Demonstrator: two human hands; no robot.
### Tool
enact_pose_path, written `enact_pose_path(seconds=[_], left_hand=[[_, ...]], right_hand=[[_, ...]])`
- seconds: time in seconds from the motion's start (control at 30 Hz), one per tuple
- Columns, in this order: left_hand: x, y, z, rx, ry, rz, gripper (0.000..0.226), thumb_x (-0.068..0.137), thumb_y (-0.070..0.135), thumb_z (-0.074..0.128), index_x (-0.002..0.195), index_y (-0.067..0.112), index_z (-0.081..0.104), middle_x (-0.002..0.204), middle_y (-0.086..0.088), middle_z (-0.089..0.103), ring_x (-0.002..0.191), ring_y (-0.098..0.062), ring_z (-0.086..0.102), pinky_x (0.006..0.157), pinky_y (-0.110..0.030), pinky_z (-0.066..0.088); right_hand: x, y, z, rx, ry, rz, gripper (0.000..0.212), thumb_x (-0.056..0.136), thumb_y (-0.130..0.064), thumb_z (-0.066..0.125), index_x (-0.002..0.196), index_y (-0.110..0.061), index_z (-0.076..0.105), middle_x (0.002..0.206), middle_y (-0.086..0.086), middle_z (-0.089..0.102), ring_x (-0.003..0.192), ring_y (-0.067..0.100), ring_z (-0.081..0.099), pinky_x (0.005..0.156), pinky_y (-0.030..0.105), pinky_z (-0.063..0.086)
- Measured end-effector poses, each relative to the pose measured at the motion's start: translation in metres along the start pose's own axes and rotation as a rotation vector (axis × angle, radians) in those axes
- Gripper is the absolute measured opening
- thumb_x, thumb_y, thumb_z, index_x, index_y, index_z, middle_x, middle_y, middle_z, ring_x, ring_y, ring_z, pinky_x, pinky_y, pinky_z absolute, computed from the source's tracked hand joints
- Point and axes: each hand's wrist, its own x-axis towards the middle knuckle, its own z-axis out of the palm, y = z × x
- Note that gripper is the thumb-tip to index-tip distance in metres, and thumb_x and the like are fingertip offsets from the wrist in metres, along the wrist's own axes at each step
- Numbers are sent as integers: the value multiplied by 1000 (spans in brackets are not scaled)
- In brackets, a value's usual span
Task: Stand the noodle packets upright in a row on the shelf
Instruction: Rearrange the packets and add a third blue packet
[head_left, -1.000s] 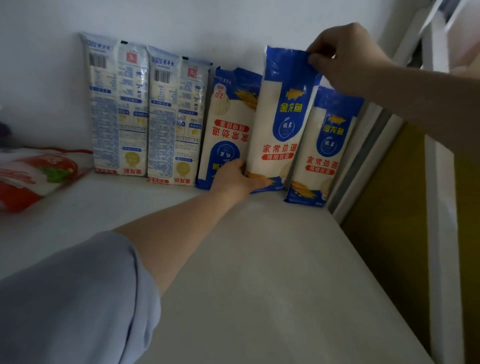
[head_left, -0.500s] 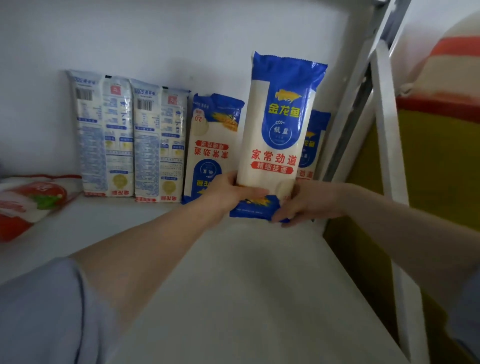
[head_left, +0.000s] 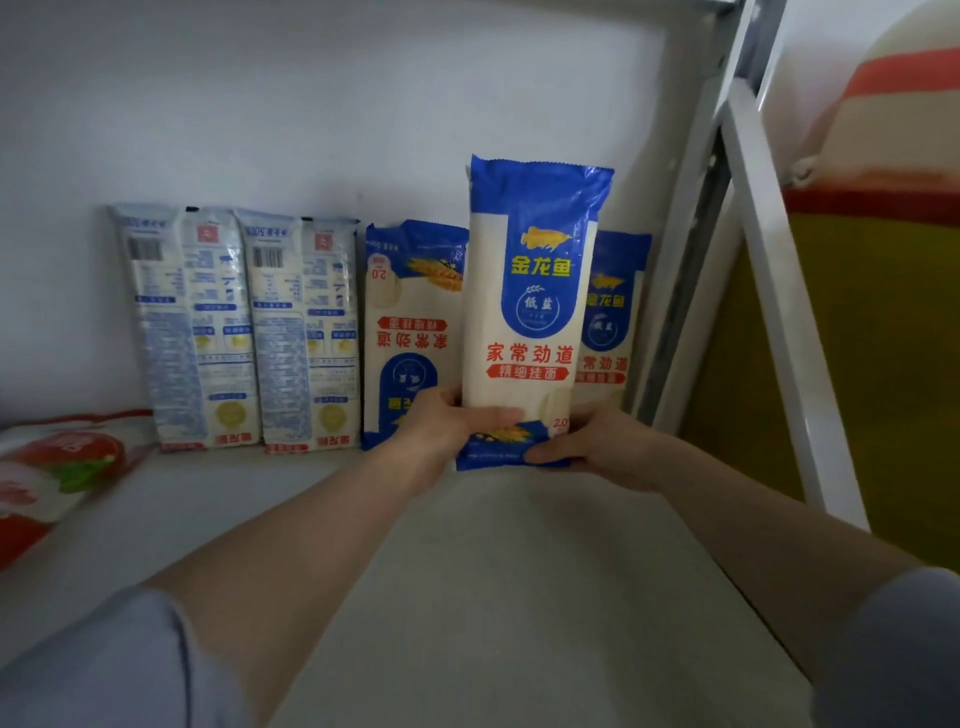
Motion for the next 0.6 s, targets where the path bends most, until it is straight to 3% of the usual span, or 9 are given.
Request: enact_pose_path(seconds=[0.23,0.33,0.43,0.6], left_hand=[[17,13,1,-108,-77,-17,30,77,9,72,107,13,66,101,-6,74,94,-23,71,73,-35,59],[26,48,3,-20,-62,81,24,80,13,69,104,16,64,98,-3,74,95,-20,70,78,-34,56],[31,91,10,89,-57,206,20,81,16,70,100,18,65,94,1,74,84,-15,72,71,-29,57],[33,138,19,204,27,282,33,73,17,79,103,9,68,95,-6,75,85,-21,73,77,-36,58]], right_hand=[[9,24,-5,81,0,3,32,69,-7,80,98,-15,70,110,5,69,106,21,63,92,37,53],[10,33,-5,67,15,15,29,65,-11,83,91,-18,72,104,1,70,100,19,65,91,36,54],[7,39,-5,63,8,31,28,65,-8,83,90,-17,73,105,2,71,101,19,65,92,36,53],[1,31,-3,102,-82,13,26,69,-6,80,94,-14,75,105,3,73,101,20,67,87,32,55]])
